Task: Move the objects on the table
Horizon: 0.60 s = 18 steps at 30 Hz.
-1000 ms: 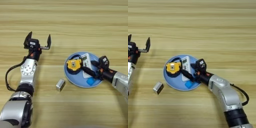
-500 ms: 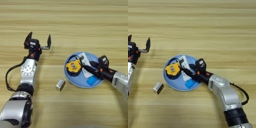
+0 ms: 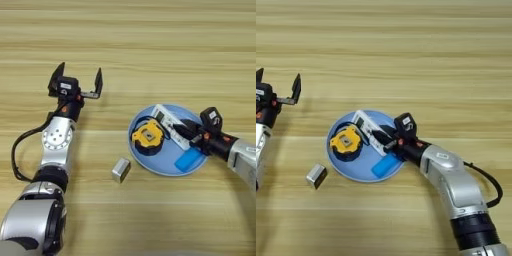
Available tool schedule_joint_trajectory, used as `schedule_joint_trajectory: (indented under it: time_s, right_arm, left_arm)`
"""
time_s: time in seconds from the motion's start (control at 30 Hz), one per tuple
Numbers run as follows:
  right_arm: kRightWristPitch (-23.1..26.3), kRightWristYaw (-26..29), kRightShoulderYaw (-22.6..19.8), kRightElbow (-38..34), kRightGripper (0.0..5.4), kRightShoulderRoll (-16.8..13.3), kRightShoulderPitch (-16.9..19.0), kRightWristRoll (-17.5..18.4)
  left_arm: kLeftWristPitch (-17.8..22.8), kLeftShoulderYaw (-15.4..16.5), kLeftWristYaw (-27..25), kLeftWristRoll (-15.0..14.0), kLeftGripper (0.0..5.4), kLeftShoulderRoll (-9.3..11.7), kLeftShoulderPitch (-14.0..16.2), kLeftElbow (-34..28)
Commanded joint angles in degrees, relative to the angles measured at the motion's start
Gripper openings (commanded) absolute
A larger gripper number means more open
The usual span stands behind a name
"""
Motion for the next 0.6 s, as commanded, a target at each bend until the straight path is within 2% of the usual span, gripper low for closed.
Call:
schedule_joint_trajectory:
  time_s: [0.03, 0.37, 0.6]
  right_arm:
    - [-0.2, -0.7, -1.2, -1.6, 0.91, -1.0, -1.2, -0.6]
    - [-1.2, -1.8, -3.1, -3.5, 0.91, -2.2, -2.5, -1.0]
    - [-2.5, -2.4, -8.0, -3.0, 0.91, -4.8, -5.2, -0.7]
  left_arm:
    - [-0.7, -0.2, 0.2, 0.5, 5.40, -0.3, -1.0, 0.6]
    - [-0.9, -0.1, 0.2, 0.5, 5.40, -0.3, -1.1, 0.9]
    - [-1.0, -0.1, 0.1, 0.5, 5.40, -0.2, -1.2, 1.3]
